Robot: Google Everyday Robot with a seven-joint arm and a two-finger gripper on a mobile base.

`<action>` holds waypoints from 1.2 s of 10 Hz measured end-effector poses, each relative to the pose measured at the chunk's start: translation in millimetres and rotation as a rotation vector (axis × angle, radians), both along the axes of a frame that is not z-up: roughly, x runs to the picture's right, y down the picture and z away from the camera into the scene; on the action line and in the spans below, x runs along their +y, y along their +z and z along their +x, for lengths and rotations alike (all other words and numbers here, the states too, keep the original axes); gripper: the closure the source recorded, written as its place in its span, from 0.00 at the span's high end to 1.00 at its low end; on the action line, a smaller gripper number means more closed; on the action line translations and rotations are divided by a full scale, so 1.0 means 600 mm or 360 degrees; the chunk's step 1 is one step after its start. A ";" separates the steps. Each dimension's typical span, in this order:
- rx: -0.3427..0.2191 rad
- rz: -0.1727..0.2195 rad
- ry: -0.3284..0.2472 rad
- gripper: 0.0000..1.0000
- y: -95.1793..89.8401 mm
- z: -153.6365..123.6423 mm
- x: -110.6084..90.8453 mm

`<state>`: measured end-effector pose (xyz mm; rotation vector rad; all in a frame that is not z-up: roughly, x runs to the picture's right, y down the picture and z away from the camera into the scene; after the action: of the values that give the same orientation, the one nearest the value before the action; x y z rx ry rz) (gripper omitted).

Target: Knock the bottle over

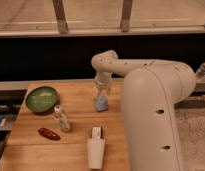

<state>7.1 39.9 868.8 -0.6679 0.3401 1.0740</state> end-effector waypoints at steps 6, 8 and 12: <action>-0.0035 -0.0052 -0.0137 0.00 -0.033 -0.039 0.017; -0.0071 -0.0077 -0.0195 0.00 -0.063 -0.059 0.040; -0.0163 -0.0129 -0.0292 0.00 -0.119 -0.104 0.088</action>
<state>-55.4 92.5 797.7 -0.7463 0.3505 0.8517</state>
